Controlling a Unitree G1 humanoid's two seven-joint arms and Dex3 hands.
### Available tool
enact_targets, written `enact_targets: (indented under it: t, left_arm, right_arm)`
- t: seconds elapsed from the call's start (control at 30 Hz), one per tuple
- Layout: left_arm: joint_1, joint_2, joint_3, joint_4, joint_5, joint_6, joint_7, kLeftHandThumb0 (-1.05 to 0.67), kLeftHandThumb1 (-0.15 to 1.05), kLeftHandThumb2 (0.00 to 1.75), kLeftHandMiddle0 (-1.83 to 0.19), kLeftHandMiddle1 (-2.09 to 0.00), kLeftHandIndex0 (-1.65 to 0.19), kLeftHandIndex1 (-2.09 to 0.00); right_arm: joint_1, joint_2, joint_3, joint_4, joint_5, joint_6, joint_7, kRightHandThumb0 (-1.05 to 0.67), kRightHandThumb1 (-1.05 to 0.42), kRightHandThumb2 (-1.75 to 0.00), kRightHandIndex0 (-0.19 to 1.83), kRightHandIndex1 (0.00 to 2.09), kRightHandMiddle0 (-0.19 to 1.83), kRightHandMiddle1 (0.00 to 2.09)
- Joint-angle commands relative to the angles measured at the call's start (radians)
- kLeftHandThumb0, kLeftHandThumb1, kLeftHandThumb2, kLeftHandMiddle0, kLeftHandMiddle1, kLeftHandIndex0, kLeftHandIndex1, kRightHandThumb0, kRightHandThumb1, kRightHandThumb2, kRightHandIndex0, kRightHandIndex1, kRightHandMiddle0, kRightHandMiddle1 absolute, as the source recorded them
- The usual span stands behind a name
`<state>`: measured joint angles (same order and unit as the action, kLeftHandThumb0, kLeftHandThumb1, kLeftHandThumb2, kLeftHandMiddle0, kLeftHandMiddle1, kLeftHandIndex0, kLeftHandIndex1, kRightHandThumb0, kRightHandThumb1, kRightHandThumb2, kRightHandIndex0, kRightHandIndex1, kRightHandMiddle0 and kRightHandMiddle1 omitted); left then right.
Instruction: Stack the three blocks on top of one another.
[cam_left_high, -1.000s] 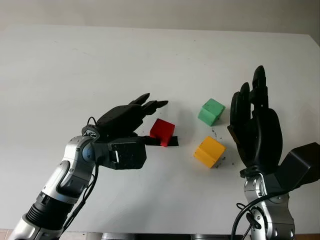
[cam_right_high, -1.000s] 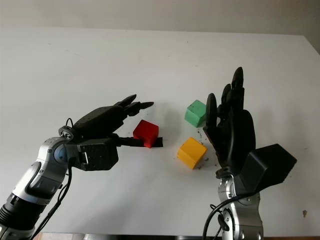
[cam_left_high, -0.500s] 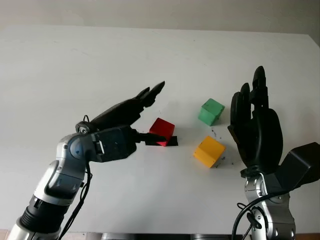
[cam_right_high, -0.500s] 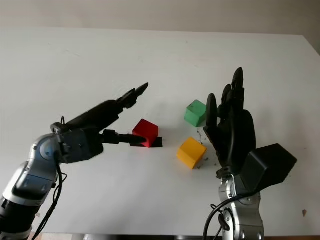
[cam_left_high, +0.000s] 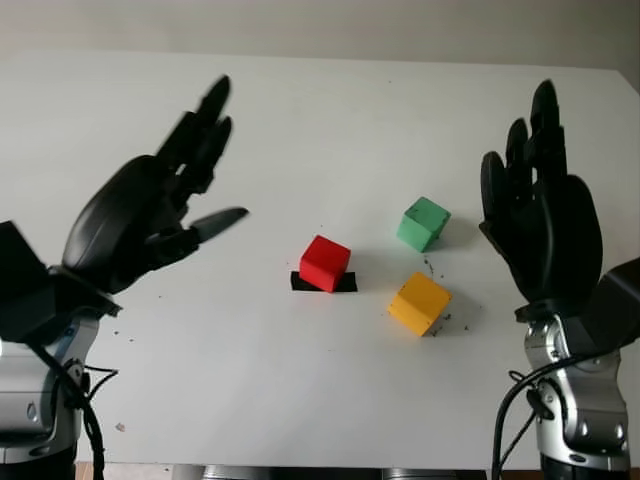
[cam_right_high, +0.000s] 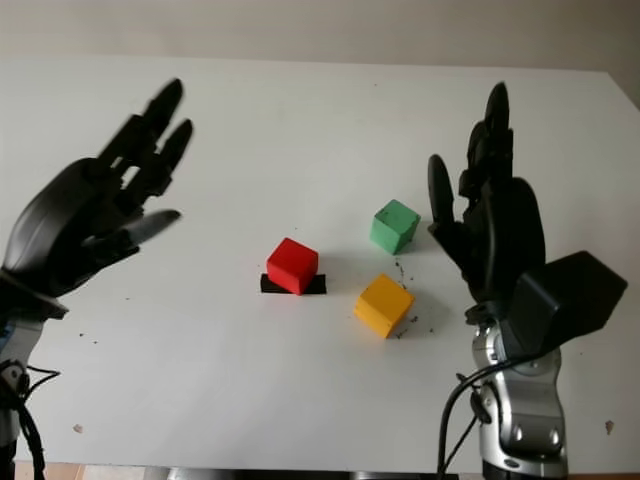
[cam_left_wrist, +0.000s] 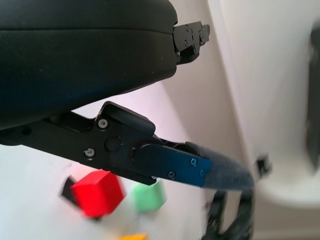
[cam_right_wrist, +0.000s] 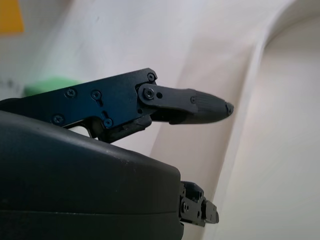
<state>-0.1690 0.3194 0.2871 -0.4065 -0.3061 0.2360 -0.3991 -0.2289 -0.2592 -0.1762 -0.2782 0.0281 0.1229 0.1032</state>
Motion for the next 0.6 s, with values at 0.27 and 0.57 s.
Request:
enact_targets:
  t: [0.27, 0.57]
  left_arm:
    - [0.03, -0.154, -0.044, 0.2, 0.116, -0.217, 0.219, -0.74, 1.05, 0.58, 0.19, 0.0, 0.19, 0.0]
    - [0.035, -0.166, -0.092, 0.257, 0.131, -0.291, 0.219, -0.7, 1.05, 0.65, 0.19, 0.0, 0.19, 0.0]
  right_arm:
    - [-0.249, -0.25, -0.018, 0.248, -0.045, -0.058, 0.156, -0.67, -1.04, -0.15, -0.1, 0.06, -0.02, 0.1]
    - [-0.335, -0.337, 0.01, 0.313, -0.085, -0.051, 0.235, -0.62, -0.97, -0.05, -0.13, 0.05, 0.01, 0.12]
